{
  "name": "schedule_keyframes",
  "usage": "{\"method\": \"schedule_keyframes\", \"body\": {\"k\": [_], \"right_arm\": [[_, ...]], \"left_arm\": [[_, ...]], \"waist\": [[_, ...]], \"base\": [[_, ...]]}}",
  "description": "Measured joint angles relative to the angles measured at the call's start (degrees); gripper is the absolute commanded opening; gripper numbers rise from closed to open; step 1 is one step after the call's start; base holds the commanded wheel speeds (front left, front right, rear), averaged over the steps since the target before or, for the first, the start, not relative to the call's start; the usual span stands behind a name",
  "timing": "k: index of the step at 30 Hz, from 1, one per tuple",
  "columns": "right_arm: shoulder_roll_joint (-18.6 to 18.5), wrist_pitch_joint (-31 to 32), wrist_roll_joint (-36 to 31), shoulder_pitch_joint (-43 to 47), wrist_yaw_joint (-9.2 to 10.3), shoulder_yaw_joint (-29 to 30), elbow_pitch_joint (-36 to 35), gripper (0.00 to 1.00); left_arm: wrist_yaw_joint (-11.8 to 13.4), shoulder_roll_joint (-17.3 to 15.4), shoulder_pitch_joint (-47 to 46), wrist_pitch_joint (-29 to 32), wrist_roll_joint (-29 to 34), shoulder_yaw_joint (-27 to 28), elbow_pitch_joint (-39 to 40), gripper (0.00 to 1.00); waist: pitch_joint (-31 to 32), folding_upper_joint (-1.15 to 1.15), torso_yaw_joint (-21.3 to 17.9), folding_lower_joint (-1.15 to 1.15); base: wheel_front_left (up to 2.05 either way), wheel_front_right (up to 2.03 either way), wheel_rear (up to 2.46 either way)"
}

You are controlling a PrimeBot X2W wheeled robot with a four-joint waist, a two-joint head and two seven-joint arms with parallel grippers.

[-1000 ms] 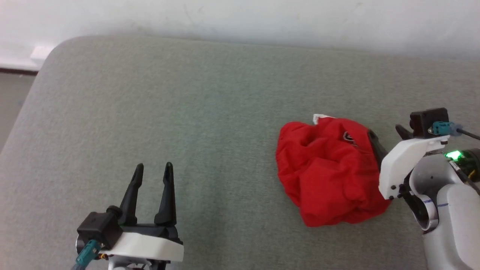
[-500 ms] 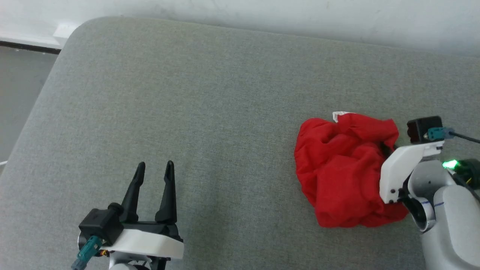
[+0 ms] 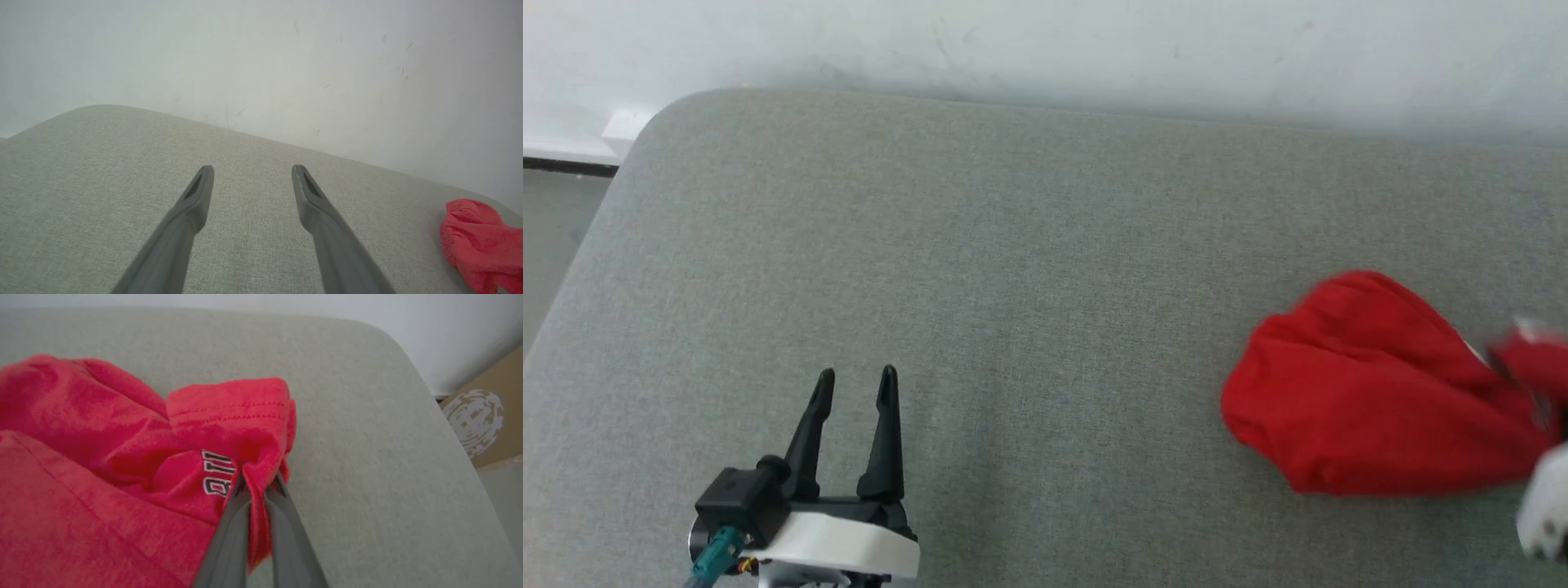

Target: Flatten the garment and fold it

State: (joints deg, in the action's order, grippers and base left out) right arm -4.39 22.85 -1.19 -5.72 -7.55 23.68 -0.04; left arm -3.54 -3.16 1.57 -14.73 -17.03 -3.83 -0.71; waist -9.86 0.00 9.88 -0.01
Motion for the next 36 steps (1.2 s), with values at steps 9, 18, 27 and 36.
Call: {"method": "schedule_keyframes", "body": {"k": [9, 18, 27, 36], "right_arm": [[1.4, -4.1, 0.4, 6.8, 0.01, 3.0, 4.9, 1.0], [1.3, -6.1, -0.3, 0.6, 0.01, -5.9, -2.8, 1.0], [1.3, 9.2, 1.6, -6.7, 0.0, -17.5, 2.6, 1.0], [-0.7, 20.9, -3.9, -11.2, 0.0, -19.3, 13.6, 0.85]], "left_arm": [[0.0, 0.0, 0.9, 0.0, 1.0, 0.3, -0.7, 1.0], [-0.5, 0.1, 1.9, 0.0, 1.0, 0.0, -1.3, 1.0], [-0.5, 0.2, 1.8, 0.0, 0.6, -0.5, -1.2, 1.0], [-0.4, 0.2, 0.2, 0.0, -0.7, -1.6, -1.3, 1.0]], "waist": [[0.9, 0.0, -1.8, 0.0], [3.9, 0.0, -2.6, 0.0], [2.6, 0.0, -0.9, 0.01], [-0.4, 0.0, 2.9, 0.02]], "base": [[0.0, 0.0, 0.0], [0.0, 0.0, 0.0], [0.0, 0.0, 0.0], [0.0, 0.0, 0.0]]}}
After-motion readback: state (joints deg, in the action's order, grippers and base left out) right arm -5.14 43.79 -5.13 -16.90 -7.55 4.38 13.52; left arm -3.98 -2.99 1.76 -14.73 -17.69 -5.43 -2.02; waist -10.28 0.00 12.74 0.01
